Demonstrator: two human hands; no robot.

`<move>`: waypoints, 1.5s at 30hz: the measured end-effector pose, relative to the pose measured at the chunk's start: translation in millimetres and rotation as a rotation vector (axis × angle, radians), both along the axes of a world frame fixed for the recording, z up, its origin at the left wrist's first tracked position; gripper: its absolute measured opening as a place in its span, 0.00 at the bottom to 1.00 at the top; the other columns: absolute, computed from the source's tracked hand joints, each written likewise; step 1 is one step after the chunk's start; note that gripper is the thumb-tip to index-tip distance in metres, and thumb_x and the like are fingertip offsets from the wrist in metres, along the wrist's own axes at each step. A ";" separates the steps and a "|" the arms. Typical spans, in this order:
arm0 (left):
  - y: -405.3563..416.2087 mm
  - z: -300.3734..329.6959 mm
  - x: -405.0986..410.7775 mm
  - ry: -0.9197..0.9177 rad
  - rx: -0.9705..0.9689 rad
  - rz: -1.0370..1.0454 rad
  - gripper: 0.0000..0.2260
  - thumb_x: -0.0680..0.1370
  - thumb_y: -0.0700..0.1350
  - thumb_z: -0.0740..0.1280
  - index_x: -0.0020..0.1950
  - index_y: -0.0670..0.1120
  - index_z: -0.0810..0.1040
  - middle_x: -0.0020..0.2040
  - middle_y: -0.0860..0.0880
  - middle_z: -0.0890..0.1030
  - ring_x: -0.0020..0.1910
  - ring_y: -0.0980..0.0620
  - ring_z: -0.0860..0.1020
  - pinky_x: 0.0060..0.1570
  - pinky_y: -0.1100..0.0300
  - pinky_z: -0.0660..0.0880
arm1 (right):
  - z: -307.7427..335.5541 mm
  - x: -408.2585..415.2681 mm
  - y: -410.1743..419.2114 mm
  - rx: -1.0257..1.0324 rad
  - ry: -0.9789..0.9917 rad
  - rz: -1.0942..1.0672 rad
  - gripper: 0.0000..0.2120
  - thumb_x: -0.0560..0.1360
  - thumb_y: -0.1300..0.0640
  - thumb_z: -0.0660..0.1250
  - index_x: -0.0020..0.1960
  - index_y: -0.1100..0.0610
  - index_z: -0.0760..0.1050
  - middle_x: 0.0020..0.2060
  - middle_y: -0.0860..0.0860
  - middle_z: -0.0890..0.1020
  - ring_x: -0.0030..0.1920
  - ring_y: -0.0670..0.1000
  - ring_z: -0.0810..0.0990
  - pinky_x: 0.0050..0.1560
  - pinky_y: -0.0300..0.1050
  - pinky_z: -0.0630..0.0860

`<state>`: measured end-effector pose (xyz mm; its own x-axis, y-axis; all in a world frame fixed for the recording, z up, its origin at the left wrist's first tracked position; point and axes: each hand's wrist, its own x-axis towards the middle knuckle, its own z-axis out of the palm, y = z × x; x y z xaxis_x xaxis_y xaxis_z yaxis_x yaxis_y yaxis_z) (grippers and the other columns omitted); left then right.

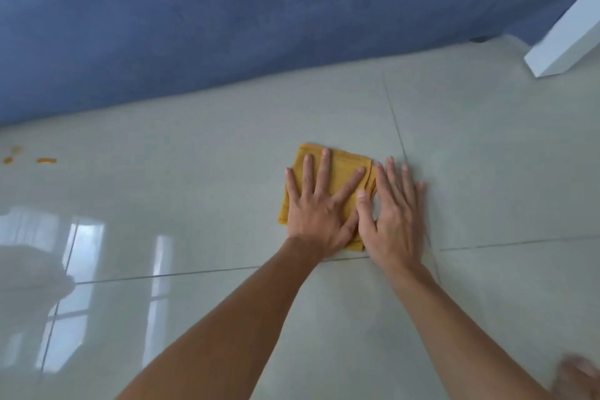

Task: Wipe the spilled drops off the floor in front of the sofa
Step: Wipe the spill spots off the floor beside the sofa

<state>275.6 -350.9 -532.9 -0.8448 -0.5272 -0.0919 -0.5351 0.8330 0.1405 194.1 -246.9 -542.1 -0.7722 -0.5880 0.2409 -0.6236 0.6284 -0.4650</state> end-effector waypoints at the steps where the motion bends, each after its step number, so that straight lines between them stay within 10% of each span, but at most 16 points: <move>1: -10.3 -0.8 21.0 -0.001 -0.009 0.038 0.28 0.78 0.67 0.49 0.78 0.67 0.49 0.82 0.43 0.47 0.79 0.34 0.48 0.72 0.29 0.46 | 0.5 18.0 -14.8 0.008 0.000 0.046 0.29 0.80 0.44 0.55 0.73 0.61 0.69 0.74 0.57 0.69 0.77 0.58 0.63 0.77 0.62 0.55; 14: -148.8 0.0 245.1 -0.108 -0.020 0.488 0.28 0.76 0.69 0.44 0.77 0.70 0.44 0.82 0.46 0.45 0.80 0.37 0.47 0.74 0.31 0.47 | -12.0 104.4 -84.6 0.198 0.073 0.266 0.30 0.80 0.44 0.50 0.75 0.62 0.67 0.76 0.57 0.66 0.78 0.58 0.61 0.76 0.64 0.55; 21: -209.4 -2.6 212.2 -0.110 -0.001 0.683 0.28 0.77 0.70 0.43 0.77 0.69 0.44 0.82 0.46 0.42 0.80 0.36 0.43 0.73 0.30 0.42 | -12.8 108.1 -87.9 0.125 0.071 0.226 0.30 0.80 0.44 0.51 0.74 0.62 0.68 0.75 0.57 0.68 0.77 0.58 0.62 0.76 0.63 0.56; 32: -91.6 -1.0 82.9 -0.051 0.014 0.298 0.28 0.78 0.67 0.47 0.78 0.66 0.48 0.82 0.42 0.45 0.79 0.32 0.45 0.71 0.28 0.42 | 7.8 76.9 -48.7 -0.273 -0.215 0.121 0.26 0.81 0.50 0.53 0.73 0.65 0.68 0.75 0.58 0.67 0.77 0.55 0.63 0.77 0.56 0.58; 42: 18.4 27.4 70.9 -0.130 0.277 0.161 0.27 0.79 0.65 0.41 0.79 0.65 0.44 0.81 0.45 0.37 0.79 0.39 0.37 0.73 0.33 0.37 | 25.0 20.8 3.4 -0.022 -0.138 0.037 0.31 0.79 0.46 0.50 0.73 0.63 0.69 0.74 0.58 0.69 0.76 0.57 0.64 0.77 0.57 0.59; 45: -6.2 45.6 71.2 -0.038 0.264 0.245 0.25 0.82 0.58 0.50 0.80 0.59 0.53 0.82 0.45 0.50 0.80 0.44 0.48 0.75 0.43 0.53 | 29.3 23.2 -1.8 0.093 -0.141 0.111 0.28 0.80 0.48 0.53 0.74 0.63 0.68 0.75 0.57 0.68 0.77 0.57 0.63 0.77 0.56 0.59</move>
